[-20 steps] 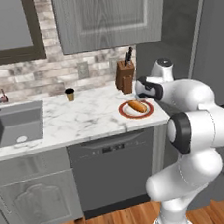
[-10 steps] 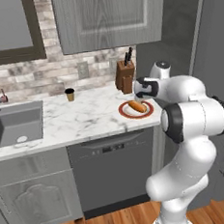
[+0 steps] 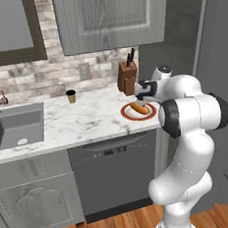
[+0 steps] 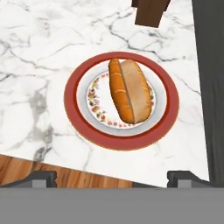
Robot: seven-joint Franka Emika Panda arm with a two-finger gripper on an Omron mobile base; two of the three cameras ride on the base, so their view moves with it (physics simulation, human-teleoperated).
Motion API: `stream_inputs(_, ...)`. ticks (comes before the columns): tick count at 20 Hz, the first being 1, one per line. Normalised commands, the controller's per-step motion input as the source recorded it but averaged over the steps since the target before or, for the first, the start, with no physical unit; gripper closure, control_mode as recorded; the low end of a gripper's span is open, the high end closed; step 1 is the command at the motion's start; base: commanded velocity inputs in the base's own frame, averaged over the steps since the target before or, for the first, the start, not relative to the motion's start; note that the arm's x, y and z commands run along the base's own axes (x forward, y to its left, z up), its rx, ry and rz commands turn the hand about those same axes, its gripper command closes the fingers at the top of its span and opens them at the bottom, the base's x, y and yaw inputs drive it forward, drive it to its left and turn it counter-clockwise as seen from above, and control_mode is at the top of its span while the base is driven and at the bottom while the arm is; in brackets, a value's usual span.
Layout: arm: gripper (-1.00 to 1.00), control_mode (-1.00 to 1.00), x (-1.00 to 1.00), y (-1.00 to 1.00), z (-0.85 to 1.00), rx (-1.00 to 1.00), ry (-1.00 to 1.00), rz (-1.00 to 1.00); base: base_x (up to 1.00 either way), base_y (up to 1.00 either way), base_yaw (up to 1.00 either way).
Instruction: Pick the hotdog bun from the counter and place it in the microwave. Then turn on the microwave.
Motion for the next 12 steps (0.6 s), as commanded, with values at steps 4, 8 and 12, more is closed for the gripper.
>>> stream_inputs(4, -1.00, -1.00, 0.21, -0.02, -0.23, 0.02, 0.00, 0.01, 0.00, 0.00, 0.00)
stream_inputs(8, -1.00, -1.00, 0.20, -0.04, -0.21, 0.03, 0.00, 0.01, 0.00, 0.00, 0.00)
stream_inputs(12, -1.00, -1.00, 0.22, -0.06, -0.19, 0.03, 0.00, 0.01, 0.00, 0.00, 0.00)
